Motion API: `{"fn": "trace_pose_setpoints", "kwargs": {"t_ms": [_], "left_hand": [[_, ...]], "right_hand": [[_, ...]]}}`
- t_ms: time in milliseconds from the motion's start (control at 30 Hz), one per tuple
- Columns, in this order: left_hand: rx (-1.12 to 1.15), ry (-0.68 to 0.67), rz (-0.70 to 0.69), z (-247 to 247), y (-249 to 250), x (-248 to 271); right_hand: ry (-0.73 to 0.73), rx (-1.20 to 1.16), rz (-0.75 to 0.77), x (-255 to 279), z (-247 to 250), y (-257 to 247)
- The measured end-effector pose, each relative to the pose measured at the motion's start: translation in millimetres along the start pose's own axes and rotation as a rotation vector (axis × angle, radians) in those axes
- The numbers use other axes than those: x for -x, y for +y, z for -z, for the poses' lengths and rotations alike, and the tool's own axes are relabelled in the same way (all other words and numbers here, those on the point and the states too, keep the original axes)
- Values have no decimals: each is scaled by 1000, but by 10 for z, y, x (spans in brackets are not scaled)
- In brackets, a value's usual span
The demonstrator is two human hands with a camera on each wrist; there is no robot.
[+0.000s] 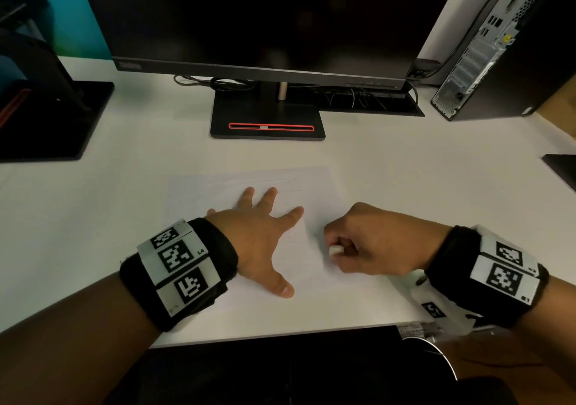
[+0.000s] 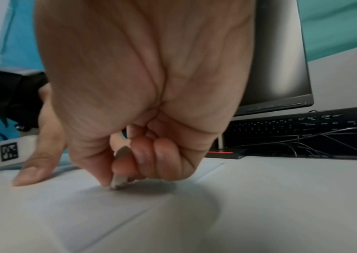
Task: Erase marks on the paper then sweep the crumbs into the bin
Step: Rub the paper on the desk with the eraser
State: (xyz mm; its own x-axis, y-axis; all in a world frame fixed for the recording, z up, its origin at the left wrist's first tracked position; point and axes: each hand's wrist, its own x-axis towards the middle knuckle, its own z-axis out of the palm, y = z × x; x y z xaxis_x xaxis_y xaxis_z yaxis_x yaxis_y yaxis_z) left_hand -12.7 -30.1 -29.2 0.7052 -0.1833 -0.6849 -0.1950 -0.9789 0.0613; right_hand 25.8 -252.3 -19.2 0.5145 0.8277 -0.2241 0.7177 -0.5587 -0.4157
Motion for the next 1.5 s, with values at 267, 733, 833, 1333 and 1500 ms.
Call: {"fn": "trace_pose_setpoints", "kwargs": {"t_ms": [267, 733, 833, 1333, 1500], "left_hand": [[6, 2, 1, 7, 5, -1], [-11, 5, 2, -16, 6, 4], [-6, 4, 3, -9, 4, 10], [-3, 9, 7, -13, 16, 15], [-4, 13, 3, -19, 10, 7]], "right_hand": [[-5, -54, -1, -73, -59, -71], [-45, -55, 51, -71, -168, -210], [-33, -47, -3, -61, -83, -119], [-53, -63, 63, -96, -159, -232], [21, -15, 33, -165, -117, -178]]}}
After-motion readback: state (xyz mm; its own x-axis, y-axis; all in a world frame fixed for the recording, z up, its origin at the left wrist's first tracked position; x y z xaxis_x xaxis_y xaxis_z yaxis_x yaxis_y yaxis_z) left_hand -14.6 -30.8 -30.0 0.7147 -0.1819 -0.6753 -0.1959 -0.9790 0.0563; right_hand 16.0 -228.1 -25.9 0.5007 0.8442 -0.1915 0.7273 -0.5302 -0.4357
